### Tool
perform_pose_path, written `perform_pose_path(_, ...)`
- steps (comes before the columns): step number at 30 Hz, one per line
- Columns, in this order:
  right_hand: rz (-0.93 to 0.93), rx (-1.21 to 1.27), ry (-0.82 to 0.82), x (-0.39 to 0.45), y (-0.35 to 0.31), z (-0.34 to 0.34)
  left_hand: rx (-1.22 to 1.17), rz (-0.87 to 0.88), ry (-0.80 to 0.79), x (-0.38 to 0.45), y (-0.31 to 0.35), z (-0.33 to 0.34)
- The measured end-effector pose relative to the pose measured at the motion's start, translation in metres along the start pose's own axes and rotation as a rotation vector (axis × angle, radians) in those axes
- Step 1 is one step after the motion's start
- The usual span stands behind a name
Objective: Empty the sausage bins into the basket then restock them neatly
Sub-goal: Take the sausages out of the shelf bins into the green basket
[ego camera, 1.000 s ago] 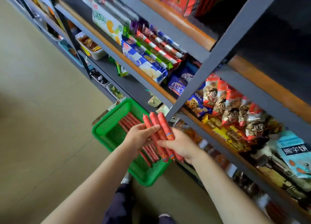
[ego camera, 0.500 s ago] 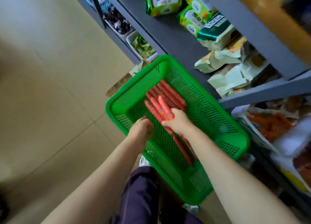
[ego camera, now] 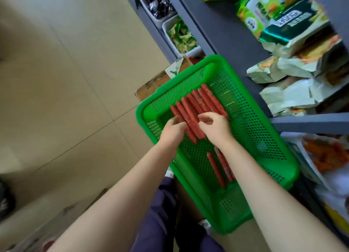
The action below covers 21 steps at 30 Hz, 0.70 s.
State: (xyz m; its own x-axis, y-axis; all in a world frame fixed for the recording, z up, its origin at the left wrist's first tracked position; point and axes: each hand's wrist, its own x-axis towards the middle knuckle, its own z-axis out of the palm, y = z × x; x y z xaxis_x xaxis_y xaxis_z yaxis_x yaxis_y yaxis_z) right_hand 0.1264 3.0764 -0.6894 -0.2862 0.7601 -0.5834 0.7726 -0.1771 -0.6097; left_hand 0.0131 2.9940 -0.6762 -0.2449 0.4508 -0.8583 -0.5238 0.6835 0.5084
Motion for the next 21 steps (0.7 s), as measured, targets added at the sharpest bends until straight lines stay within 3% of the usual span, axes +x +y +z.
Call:
perform_pose_path(4, -0.073, 0.114, 0.072, -0.065, -0.034, -0.071, 0.133, 0.252, -0.030, -0.066, 0.045, 0.013)
perform_pose_path(11, -0.358, 0.085, 0.352, -0.259, -0.158, -0.269, 0.311, 0.801, -0.302, -0.274, 0.157, 0.098)
perform_pose_path(16, -0.488, 0.052, 0.852, -0.425, -0.182, -0.417, 0.498, 1.233, -0.559, -0.445, 0.200, 0.219)
perform_pose_path(21, -0.452, 0.053, 1.272, -0.515, -0.127, -0.509, 0.527, 1.821, -0.616, -0.545, 0.171, 0.324)
